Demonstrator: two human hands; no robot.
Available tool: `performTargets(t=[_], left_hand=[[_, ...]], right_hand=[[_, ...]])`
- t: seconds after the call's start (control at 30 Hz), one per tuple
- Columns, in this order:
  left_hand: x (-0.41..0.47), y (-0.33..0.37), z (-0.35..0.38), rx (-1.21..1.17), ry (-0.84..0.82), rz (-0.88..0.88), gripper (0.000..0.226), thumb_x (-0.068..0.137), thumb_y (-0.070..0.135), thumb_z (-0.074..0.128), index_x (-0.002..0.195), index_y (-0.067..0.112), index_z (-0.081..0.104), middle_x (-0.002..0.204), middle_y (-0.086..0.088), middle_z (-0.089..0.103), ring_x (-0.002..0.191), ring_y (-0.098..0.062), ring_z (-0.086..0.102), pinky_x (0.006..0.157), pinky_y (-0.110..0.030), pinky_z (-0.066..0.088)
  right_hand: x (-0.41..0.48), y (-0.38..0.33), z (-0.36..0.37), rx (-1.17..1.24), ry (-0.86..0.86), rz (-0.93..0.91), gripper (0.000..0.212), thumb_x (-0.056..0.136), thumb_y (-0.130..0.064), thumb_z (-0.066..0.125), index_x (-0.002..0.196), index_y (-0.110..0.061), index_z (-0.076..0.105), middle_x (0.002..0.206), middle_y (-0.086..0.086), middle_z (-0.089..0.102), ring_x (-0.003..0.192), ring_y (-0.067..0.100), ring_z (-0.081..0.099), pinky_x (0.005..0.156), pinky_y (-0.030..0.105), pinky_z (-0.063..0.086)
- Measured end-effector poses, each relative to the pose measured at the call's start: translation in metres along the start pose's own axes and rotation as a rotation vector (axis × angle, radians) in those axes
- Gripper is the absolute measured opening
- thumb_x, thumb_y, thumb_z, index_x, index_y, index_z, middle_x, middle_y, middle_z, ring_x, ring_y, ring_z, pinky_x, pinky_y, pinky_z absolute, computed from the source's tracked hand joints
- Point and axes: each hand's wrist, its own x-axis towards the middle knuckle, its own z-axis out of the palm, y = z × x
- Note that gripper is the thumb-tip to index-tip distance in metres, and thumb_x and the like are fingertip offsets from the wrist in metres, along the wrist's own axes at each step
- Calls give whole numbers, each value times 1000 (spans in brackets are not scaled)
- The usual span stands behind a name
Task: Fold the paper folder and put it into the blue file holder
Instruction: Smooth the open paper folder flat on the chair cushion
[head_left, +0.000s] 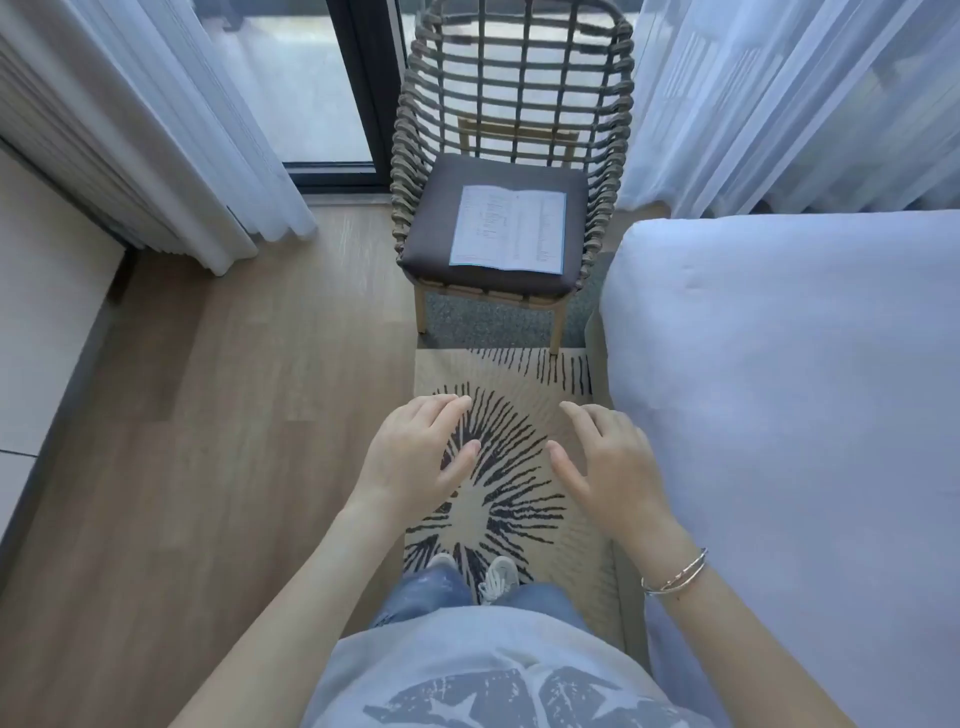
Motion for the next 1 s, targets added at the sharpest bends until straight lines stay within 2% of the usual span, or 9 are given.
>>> performTargets(t=[0.13, 0.23, 0.47, 0.57, 0.73, 1.0], left_hand=[[24, 0, -4, -6, 25, -19, 48, 92, 37, 51, 131, 9, 58, 127, -6, 66, 118, -23, 59, 97, -37, 46], [50, -6, -11, -10, 68, -16, 50, 93, 39, 47, 131, 9, 59, 126, -6, 66, 118, -23, 59, 97, -36, 45], [143, -47, -17, -28, 126, 17, 46, 92, 34, 53, 131, 9, 57, 124, -6, 67, 116, -23, 59, 98, -35, 44], [190, -75, -16, -36, 117, 26, 50, 92, 38, 49, 131, 9, 58, 125, -6, 67, 117, -23, 59, 101, -36, 42], [276, -124, -36, -30, 73, 26, 53, 90, 42, 47, 131, 9, 58, 126, -7, 66, 118, -26, 58, 104, -41, 43], [412, -163, -84, -5, 79, 91, 50, 89, 37, 55, 131, 9, 58, 126, -6, 66, 116, -26, 58, 100, -41, 44]], right_hand=[[20, 10, -6, -2, -5, 25, 47, 96, -35, 60, 132, -6, 61, 119, 12, 68, 109, 33, 62, 86, 45, 50], [46, 13, -11, 20, 23, 19, 49, 95, -38, 55, 131, -7, 62, 118, 11, 68, 108, 32, 62, 87, 44, 50], [147, 19, -13, 27, 66, 8, 56, 96, -47, 41, 134, -10, 60, 122, 7, 67, 114, 27, 60, 92, 42, 50], [201, 19, -6, 15, 68, 12, 56, 95, -46, 43, 133, -8, 61, 120, 8, 68, 112, 28, 61, 91, 43, 51], [300, 15, -5, -1, 40, 40, 49, 97, -36, 57, 137, -8, 59, 124, 8, 66, 116, 29, 58, 95, 44, 49], [433, 22, -40, 25, 137, 105, 47, 96, -31, 61, 136, -6, 59, 125, 12, 66, 114, 32, 59, 95, 46, 51]])
